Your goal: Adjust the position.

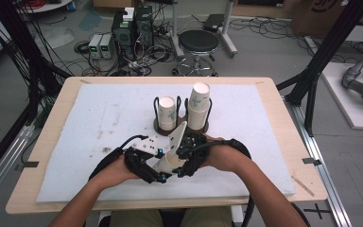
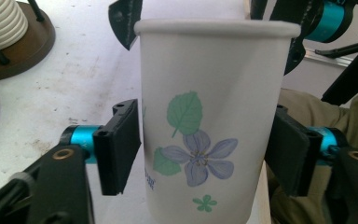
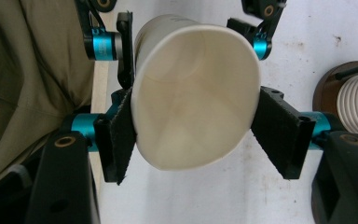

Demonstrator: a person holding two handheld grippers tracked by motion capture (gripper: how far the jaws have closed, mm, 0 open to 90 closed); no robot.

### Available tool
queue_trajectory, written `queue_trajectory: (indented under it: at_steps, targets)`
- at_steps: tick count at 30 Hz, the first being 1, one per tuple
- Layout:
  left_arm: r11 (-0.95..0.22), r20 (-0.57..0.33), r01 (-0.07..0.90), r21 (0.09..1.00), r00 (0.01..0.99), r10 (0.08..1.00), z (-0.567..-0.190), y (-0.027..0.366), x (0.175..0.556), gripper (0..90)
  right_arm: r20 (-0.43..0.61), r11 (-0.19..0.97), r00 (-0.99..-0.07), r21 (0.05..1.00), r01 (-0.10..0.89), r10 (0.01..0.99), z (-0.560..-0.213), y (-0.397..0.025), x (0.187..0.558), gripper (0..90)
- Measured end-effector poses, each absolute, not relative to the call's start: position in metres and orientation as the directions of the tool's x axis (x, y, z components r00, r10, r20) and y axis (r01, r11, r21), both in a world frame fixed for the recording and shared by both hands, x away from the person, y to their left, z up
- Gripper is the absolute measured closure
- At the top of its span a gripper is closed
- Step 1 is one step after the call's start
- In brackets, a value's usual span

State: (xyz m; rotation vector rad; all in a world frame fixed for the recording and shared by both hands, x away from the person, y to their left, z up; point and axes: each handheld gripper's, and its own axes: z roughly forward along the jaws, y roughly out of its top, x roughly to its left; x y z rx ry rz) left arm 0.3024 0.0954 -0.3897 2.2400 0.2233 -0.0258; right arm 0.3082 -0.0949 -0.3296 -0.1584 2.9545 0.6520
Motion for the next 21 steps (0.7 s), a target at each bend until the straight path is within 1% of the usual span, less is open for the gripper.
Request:
queue_trajectory:
  at_steps: [3,14,19,20,21]
  targets:
    - [-0.616,-0.098,0.165,0.770,0.985,0.142,-0.3900,0.0948,0.3024,36.1,-0.131,0.904,-0.988,0.409,-0.125,-0.078,-0.3291,-0.0945,0.3077,34.4]
    - [-0.618,-0.102,0.167,0.768,0.985,0.140,-0.3909,0.0945,0.3027,36.9,-0.114,0.898,-0.990,0.425,-0.119,-0.077,-0.3304,-0.0946,0.3093,34.2]
    - [-0.602,-0.102,0.174,0.779,0.983,0.152,-0.3901,0.0966,0.3039,35.4,-0.100,0.884,-0.994,0.460,-0.085,-0.044,-0.3310,-0.0970,0.3111,30.5]
    - [-0.583,-0.111,0.194,0.789,0.978,0.175,-0.3914,0.0999,0.3054,34.9,-0.100,0.862,-0.995,0.503,-0.062,-0.013,-0.3292,-0.1002,0.3125,28.3]
    - [-0.583,-0.111,0.194,0.789,0.978,0.175,-0.3914,0.0999,0.3054,34.6,-0.100,0.862,-0.995,0.503,-0.062,-0.013,-0.3292,-0.1002,0.3125,28.3]
